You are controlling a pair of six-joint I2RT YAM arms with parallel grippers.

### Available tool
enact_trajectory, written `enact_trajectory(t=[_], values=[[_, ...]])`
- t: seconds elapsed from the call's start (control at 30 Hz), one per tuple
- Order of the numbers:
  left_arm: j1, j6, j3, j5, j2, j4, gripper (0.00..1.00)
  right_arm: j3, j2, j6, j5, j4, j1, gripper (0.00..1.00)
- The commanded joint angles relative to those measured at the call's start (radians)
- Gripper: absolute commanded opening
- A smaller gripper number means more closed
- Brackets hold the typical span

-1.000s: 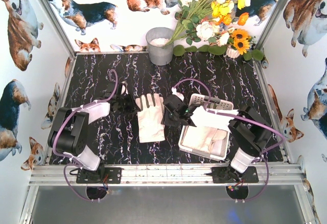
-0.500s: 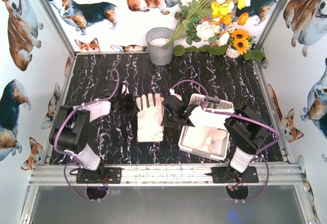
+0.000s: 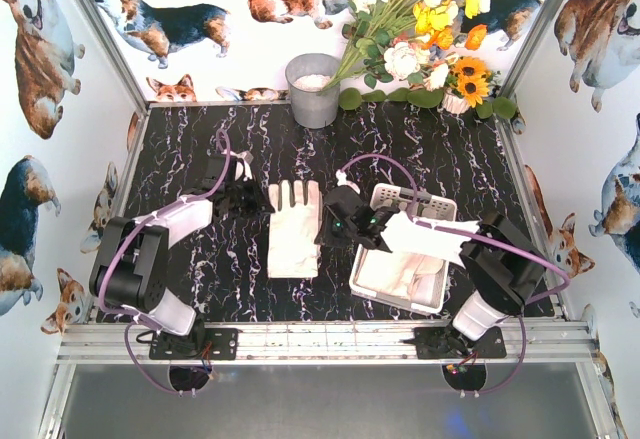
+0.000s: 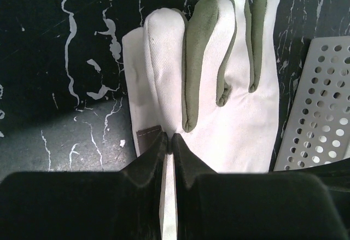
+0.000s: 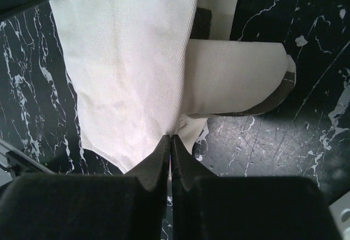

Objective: Put the gloves into the storage basket
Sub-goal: Pair the glove with the glove.

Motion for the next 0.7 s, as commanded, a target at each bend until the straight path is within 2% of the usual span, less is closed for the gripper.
enact_trajectory(t=[0.0, 0.47, 0.5, 0.53, 0.6, 0.67], values=[[0.004, 0.027, -0.003, 0.036, -0.005, 0.035, 0.00, -0.019, -0.046, -0.009, -0.005, 0.038, 0.010, 0.00], [-0.002, 0.030, 0.018, 0.021, 0.068, 0.000, 0.01, -0.014, 0.008, -0.018, 0.022, 0.008, 0.023, 0.00], [-0.002, 0.033, 0.021, 0.019, 0.065, -0.007, 0.03, -0.010, 0.002, -0.018, 0.024, 0.000, 0.022, 0.04], [-0.002, 0.036, 0.023, 0.014, 0.059, -0.015, 0.06, -0.005, -0.011, -0.021, 0.029, -0.011, 0.022, 0.13], [-0.002, 0.042, 0.026, -0.002, 0.038, -0.031, 0.17, 0.010, -0.037, -0.033, 0.040, -0.044, 0.022, 0.30], [-0.002, 0.047, 0.028, -0.019, 0.011, -0.053, 0.26, 0.032, -0.060, -0.049, 0.043, -0.084, 0.011, 0.40]])
